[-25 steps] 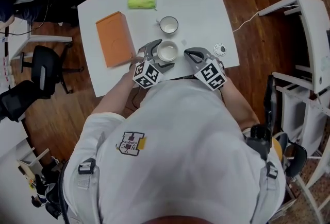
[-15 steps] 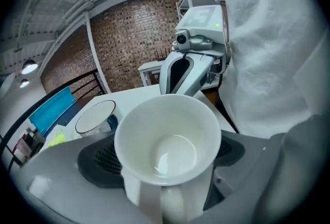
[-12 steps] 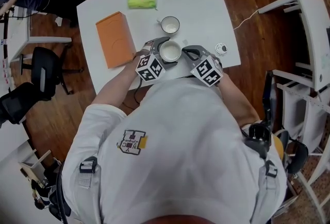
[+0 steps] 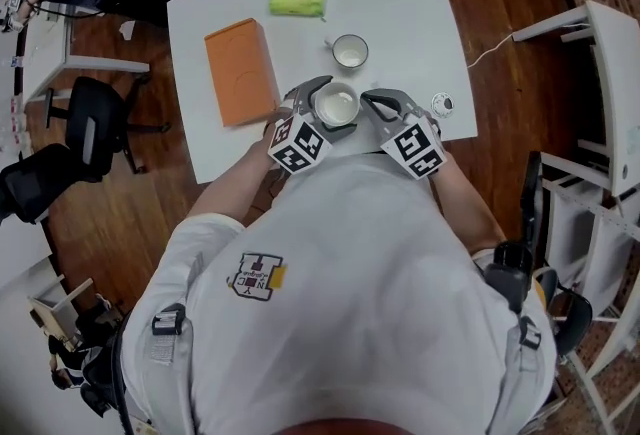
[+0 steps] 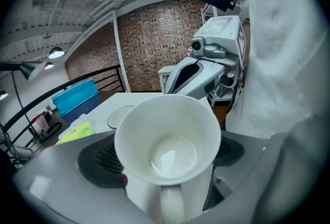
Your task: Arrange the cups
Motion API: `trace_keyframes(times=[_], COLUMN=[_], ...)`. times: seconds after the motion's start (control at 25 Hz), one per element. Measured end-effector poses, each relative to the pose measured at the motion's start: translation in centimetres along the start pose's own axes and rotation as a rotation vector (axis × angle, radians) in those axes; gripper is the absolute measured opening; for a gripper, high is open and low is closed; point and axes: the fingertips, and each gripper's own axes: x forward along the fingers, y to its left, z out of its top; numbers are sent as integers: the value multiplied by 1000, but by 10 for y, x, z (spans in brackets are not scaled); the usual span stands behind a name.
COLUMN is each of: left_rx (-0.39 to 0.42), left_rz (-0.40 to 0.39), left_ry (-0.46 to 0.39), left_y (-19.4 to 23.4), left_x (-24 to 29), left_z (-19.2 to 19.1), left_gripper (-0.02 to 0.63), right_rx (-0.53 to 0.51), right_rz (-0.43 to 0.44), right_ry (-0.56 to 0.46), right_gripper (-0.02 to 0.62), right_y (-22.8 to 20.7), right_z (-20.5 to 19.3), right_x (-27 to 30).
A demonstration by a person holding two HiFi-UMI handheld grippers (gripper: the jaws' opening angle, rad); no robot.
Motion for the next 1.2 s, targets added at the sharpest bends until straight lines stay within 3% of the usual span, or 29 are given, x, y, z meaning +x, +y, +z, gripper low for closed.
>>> trace_keyframes(times=[0.24, 0.4, 0.64, 0.8, 1.0, 1.2], left_rx=[-62, -92, -139, -185, -219, -221], left_rz=[101, 173, 288, 329, 319, 300], left_ry=[-15, 10, 55, 94, 140, 162], left_y=[49, 88, 174, 219, 242, 245], left_x=[-66, -97, -150, -158, -142, -124], left_z=[9, -5, -44, -75, -102, -114], left_gripper=[480, 480, 480, 480, 480, 480], right_rx=[-53, -76, -47, 9, 67, 93], right_rz=[49, 64, -13, -96, -182, -216], right_ry=[-169, -220, -217, -208, -197, -188], right_gripper=[0, 2, 0, 0, 0, 1], right_y=[16, 29, 32, 21, 9, 11], right_z=[84, 110, 107, 93, 76, 66], right_x=[16, 26, 24, 9, -9, -16])
